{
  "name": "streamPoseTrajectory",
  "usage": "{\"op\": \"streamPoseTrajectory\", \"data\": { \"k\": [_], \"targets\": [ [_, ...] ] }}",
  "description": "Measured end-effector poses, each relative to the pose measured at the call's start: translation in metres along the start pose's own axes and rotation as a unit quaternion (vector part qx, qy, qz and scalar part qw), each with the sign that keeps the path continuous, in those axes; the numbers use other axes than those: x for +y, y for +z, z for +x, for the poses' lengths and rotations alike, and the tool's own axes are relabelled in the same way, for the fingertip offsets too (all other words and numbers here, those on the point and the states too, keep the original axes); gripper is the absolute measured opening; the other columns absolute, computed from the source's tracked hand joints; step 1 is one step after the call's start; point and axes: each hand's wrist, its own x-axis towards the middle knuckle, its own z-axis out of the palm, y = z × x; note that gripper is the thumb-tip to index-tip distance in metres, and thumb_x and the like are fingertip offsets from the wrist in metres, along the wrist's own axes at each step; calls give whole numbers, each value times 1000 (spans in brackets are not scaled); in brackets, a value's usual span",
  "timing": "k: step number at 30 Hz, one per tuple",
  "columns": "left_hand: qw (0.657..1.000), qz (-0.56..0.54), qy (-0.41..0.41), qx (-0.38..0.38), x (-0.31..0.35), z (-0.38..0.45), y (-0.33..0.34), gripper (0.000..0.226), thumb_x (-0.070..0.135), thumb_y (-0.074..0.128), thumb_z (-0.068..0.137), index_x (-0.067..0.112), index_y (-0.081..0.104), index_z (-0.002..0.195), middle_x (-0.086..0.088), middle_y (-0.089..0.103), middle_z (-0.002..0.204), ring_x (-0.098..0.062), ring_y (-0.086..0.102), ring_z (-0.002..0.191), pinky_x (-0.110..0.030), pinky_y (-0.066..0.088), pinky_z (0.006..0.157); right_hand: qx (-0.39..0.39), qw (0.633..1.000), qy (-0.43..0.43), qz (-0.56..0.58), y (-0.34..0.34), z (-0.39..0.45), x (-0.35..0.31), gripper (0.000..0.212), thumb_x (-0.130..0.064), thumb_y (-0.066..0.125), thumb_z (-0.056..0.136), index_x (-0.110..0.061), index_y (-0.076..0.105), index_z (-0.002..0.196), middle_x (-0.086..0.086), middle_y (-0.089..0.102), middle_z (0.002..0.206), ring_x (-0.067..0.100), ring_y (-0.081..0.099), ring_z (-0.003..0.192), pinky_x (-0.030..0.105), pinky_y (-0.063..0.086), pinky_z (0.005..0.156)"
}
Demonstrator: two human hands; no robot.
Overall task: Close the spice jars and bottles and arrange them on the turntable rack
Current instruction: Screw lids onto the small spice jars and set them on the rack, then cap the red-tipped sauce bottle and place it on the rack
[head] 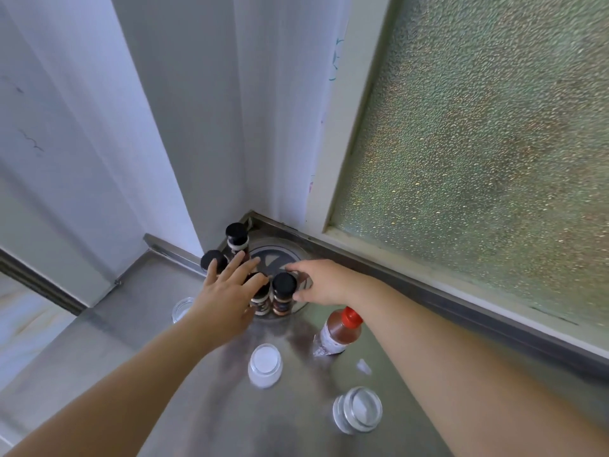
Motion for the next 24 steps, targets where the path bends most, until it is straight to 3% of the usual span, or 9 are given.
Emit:
{"op": "streamPoseTrajectory", "data": {
  "k": [4,6,10,16,21,24],
  "targets": [
    [999,32,16,2,3,-3,3,60,27,81,54,19,58,109,-5,62,122,-34,50,122,-63,36,97,-1,1000,18,1,0,-3,-7,64,-30,65,84,-26,35,141,3,51,137,21,52,118,32,43,99],
    [1000,13,15,8,6,-3,3,62,25,75,63,19,53,120,-4,57,129,-34,41,130,-61,29,105,4,1000,22,9,-4,-7,-8,60,-30,63,85,-25,37,139,3,55,131,21,55,113,32,43,98],
    [999,-32,-13,-7,3,-2,-2,62,25,56,83,24,29,139,2,28,150,-24,6,144,-50,6,115,26,999,28,22,-12,-20,-3,55,-29,61,86,-23,40,137,1,58,129,19,57,109,27,42,90],
    [998,-43,-12,-42,6,-7,-5,68,25,55,85,26,17,142,2,14,155,-23,-4,144,-43,8,116,133,987,33,85,-26,-58,7,47,-27,57,89,-25,44,134,0,57,128,13,57,106,30,44,96],
    [999,-37,-26,-9,16,-8,-7,67,23,58,82,24,25,140,-2,16,154,-27,0,144,-52,0,114,195,972,52,117,-38,-106,28,45,-24,58,89,-24,47,132,-3,58,125,10,58,106,26,45,95],
    [996,-63,7,55,34,-3,-15,58,9,66,74,14,47,128,-13,44,139,-37,33,133,-55,23,109,219,963,83,134,-35,-140,47,41,-23,59,89,-22,50,129,-2,61,119,10,59,100,20,43,87]
  ]
}}
